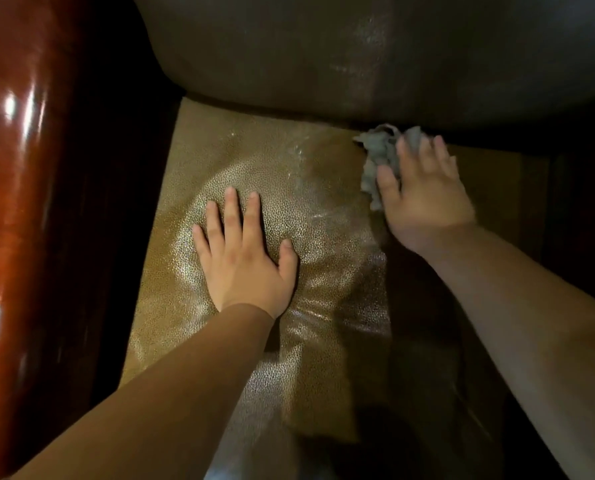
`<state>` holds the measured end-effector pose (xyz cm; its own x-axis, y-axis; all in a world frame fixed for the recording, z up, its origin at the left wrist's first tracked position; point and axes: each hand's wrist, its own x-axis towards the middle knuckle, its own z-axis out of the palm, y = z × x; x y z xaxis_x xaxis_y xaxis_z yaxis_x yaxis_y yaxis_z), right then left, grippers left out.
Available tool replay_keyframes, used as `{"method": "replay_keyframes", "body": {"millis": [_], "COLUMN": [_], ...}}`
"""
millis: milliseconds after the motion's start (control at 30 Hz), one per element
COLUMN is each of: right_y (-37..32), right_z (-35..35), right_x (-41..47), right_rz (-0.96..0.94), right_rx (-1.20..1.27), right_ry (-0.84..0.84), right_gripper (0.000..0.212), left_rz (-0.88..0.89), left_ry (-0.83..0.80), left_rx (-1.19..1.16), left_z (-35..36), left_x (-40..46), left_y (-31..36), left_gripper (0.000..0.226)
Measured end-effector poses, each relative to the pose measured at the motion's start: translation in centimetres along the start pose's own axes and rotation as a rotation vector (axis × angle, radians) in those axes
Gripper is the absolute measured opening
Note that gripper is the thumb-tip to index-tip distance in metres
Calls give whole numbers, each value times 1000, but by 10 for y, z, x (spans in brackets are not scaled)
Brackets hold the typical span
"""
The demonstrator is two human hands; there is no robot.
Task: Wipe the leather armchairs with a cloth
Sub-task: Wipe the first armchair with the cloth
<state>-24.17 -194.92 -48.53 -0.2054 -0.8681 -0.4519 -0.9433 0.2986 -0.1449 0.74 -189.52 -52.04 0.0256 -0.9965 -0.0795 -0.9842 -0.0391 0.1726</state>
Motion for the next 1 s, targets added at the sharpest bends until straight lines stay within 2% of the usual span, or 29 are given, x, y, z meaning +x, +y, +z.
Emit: {"method": "replay_keyframes", "body": {"millis": [67,100,200,267,300,367,467,533,600,667,733,833,900,1000], "right_y": [-31,-53,-99,-90,-75,-34,29,33,5,-33,-62,-60,-34,-5], "right_z": [6,9,22,24,23,22,28,36,46,55,58,51,45,36], "right_x": [5,6,-11,-30,-38,-56,-91,-109,-113,-108,-100,-88,-80,-73], "right_rz": [118,110,-210,-387,-414,-362,-109,105,204,106,-136,-393,-373,-88], "right_rx": [39,49,53,50,49,73,164,337,441,365,242,116,-67,12], "right_ry": [26,28,29,-9,-12,46,163,288,375,385,343,221,142,116], "right_gripper": [88,91,89,88,87,82,69,62,52,43,40,52,61,63], "left_rz": [-1,-2,-1,3,3,-1,-1,3,1,-4,-3,9,27,106], "left_ry": [4,6,14,12,11,14,25,33,28,15,-13,-91,-135,-111], "left_rx": [2,3,-4,-18,-25,-33,-27,-29,-36,-35,-33,-97,-179,-170], "left_z": [2,3,1,-1,-1,-1,1,4,4,-1,-8,-21,-29,-36], "left_x": [1,1,1,0,-1,0,2,3,2,0,2,7,8,12], "left_y": [-1,-1,-3,-3,-3,-2,-3,-4,-4,-5,-6,-5,-10,-47], "left_gripper": [79,80,81,81,80,79,79,79,79,77,76,75,75,73]}}
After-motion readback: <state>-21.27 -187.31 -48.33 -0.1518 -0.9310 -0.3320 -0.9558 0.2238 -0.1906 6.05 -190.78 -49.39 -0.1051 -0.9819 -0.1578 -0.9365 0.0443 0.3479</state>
